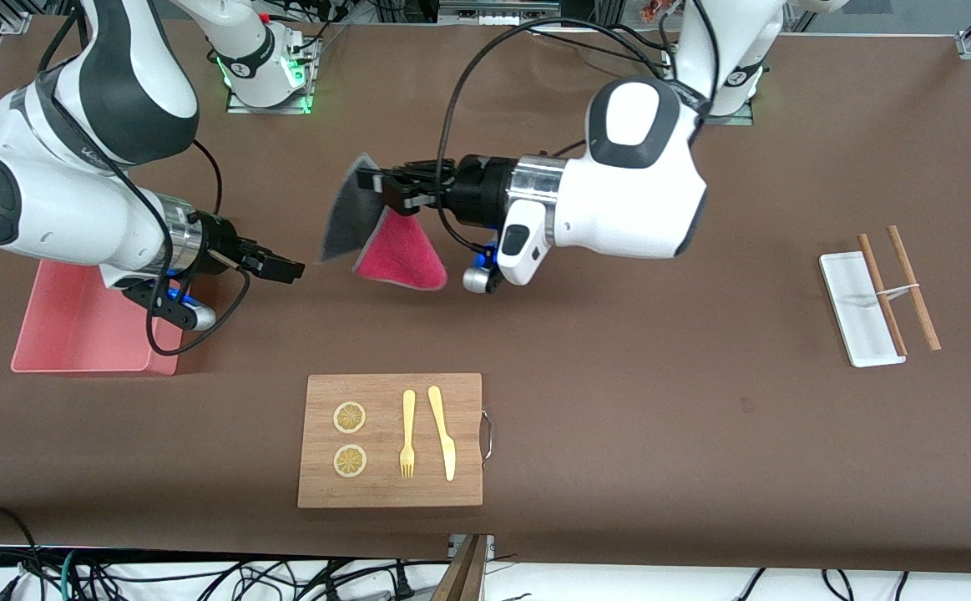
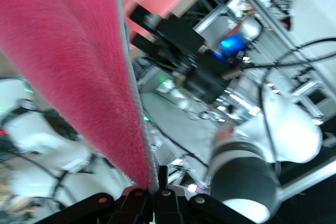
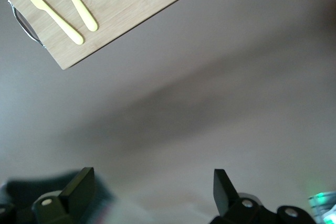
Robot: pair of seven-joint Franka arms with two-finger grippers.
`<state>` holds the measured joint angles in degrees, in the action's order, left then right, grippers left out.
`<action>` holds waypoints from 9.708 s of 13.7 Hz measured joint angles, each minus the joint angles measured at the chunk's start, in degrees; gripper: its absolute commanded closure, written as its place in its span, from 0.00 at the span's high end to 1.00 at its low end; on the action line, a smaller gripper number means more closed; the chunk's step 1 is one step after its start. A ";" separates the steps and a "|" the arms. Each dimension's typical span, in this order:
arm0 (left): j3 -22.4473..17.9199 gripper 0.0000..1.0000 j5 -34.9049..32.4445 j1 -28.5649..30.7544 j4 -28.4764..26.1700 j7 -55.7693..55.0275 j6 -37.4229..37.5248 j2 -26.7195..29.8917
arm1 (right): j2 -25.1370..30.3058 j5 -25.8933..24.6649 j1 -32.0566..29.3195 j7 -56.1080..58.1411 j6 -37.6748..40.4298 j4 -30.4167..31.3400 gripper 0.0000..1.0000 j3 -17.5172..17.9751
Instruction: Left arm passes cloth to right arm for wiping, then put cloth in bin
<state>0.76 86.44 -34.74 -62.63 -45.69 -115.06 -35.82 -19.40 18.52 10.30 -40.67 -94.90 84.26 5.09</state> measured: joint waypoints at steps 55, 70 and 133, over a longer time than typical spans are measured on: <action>-0.88 0.00 10.25 -6.64 2.09 0.78 -14.34 -1.35 | -2.37 16.42 1.10 -18.45 7.44 -6.66 0.46 -0.66; -0.95 1.00 10.25 -5.57 1.44 0.78 -13.11 -1.35 | -2.99 16.41 -0.04 -18.27 9.06 -6.45 0.00 -0.97; -1.34 1.00 -89.18 30.88 -30.61 28.88 22.99 29.52 | -26.06 -10.91 11.68 -4.31 -3.44 -2.81 0.00 -2.50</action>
<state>-0.58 -2.74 -3.86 -93.24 -16.80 -92.07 -6.30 -45.46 7.61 21.98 -44.98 -98.35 81.45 2.59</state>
